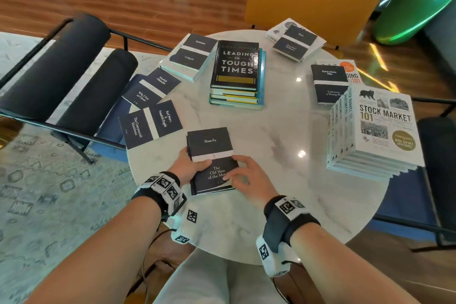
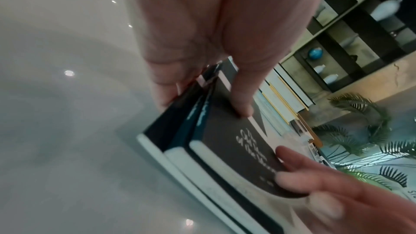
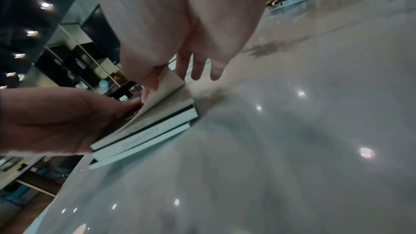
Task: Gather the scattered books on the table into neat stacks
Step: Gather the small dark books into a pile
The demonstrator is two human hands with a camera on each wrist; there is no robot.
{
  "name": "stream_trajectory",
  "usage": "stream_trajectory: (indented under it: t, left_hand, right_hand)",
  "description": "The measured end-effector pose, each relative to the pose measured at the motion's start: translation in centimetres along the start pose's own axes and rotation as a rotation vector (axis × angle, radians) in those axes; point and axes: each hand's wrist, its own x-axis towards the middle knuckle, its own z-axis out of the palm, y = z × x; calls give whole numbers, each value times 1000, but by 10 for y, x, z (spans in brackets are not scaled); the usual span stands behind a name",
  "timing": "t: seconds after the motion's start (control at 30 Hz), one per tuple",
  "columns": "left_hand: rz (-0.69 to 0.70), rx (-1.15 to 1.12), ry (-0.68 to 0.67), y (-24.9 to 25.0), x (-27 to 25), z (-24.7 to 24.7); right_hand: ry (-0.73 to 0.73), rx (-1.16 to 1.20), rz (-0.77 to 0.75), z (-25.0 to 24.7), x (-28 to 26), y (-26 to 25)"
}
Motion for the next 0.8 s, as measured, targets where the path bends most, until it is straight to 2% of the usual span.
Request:
stream_trajectory:
  t: [0.07, 0.17, 0.23, 0.3, 0.43, 0.5, 0.57, 0.67, 0.73, 0.8]
  left_hand:
    - [6, 83, 20, -8, 4, -4]
    - [71, 89, 42, -7, -6, -1]
    - [126, 56, 12, -6, -10, 0]
    - [172, 12, -22, 0, -13, 0]
    - [192, -16, -81, 14, -9, -11]
    - [214, 39, -93, 22, -3, -23]
    - [223, 187, 2, 30, 8, -41]
    - [240, 552, 334, 36, 37, -87]
    - [173, 740, 486, 38, 55, -117]
    - [79, 795, 541, 41, 65, -136]
  right_hand:
    - [18, -5, 94, 2, 2, 0]
    - [104, -10, 228, 3, 11, -3]
    - [135, 189, 312, 3, 22, -9]
    - [100, 366, 375, 4, 34, -17]
    - [72, 369, 362, 8, 58, -32]
    - [67, 383, 377, 14, 70, -38]
    - [64, 380, 385, 21, 81, -44]
    - [116, 382, 411, 30, 94, -45]
    - [186, 375, 458, 38, 101, -41]
    - [257, 373, 498, 48, 108, -38]
